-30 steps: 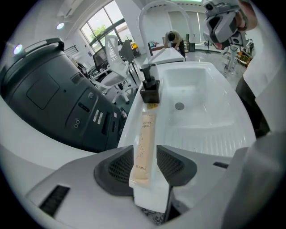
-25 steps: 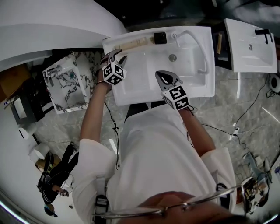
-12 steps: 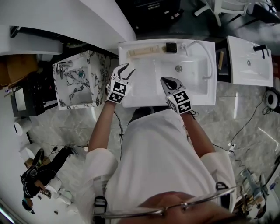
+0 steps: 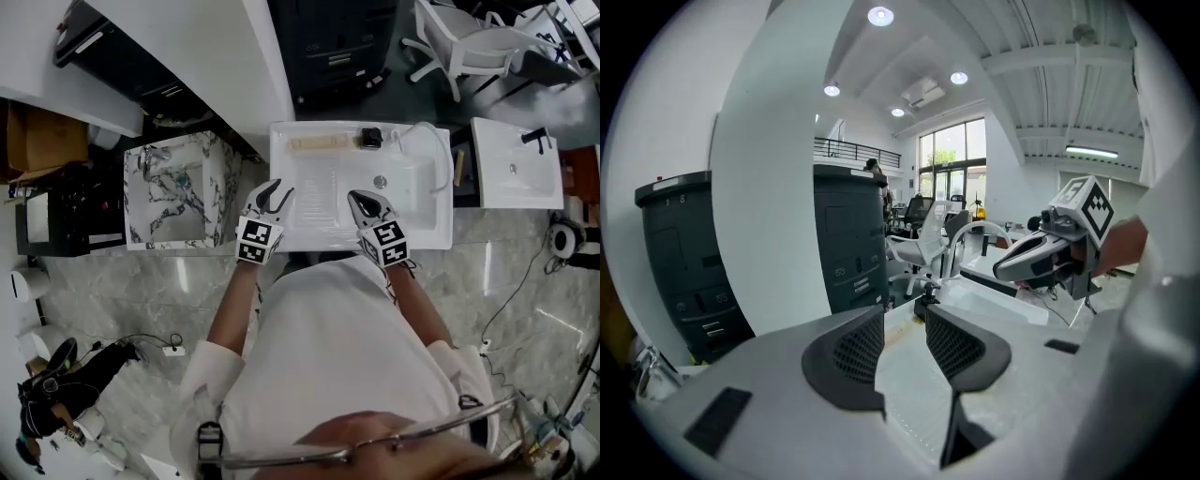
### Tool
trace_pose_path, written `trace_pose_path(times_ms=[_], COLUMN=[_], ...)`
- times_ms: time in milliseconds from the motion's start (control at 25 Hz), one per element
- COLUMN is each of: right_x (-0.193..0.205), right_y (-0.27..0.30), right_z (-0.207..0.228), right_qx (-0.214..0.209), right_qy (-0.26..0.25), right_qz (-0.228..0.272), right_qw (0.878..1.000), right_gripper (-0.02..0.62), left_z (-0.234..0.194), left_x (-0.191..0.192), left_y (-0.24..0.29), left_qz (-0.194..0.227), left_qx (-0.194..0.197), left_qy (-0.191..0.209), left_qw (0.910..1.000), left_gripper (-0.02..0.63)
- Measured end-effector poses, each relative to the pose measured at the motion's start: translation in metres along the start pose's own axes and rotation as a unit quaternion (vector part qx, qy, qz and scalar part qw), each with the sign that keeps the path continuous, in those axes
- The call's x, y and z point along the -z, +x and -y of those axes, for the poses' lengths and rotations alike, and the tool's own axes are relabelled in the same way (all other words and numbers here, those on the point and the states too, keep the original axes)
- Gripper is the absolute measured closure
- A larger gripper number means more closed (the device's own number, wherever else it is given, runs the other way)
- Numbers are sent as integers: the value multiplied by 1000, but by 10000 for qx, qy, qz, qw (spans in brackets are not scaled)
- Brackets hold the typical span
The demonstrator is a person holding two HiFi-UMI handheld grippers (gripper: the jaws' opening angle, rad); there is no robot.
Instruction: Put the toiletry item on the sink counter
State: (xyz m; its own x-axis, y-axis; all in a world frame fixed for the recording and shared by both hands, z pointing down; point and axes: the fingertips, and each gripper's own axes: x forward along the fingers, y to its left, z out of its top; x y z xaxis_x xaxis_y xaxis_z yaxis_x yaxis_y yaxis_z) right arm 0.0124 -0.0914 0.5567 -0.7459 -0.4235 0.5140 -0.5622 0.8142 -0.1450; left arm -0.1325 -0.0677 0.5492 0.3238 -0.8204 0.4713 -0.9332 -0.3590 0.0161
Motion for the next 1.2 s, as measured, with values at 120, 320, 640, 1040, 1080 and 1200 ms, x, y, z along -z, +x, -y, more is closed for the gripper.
trace_pose_path(times_ms=[120,320,640,1040,1080,1200], right_x=[-8,-25,-45,-60,-61,-64], right_y=[-5,-16,-30,-36,-36,-35], right_z=[-4,-6,-12,-16,-17,-19], right_qx=[77,217,378,429,424,425], right_qy=[-167,-263,-411,-582,-597,-603], right_qz=[54,245,488,686,711,739], right_qw=[9998,9991,9972,9950,9948,9945], right_gripper=[589,589,589,589,589,589], left_z=[3,4,-2,-10,-10,-9], left_x=[-6,-19,-32,-38,-38,-39], left_y=[-16,-40,-64,-70,-69,-68], left_qz=[212,454,807,983,982,979], left_qx=[19,10,-11,-43,-23,27], left_qy=[-262,-402,-619,-682,-687,-691], left_qw=[9994,9982,9948,9928,9928,9928], left_gripper=[471,486,535,601,601,601])
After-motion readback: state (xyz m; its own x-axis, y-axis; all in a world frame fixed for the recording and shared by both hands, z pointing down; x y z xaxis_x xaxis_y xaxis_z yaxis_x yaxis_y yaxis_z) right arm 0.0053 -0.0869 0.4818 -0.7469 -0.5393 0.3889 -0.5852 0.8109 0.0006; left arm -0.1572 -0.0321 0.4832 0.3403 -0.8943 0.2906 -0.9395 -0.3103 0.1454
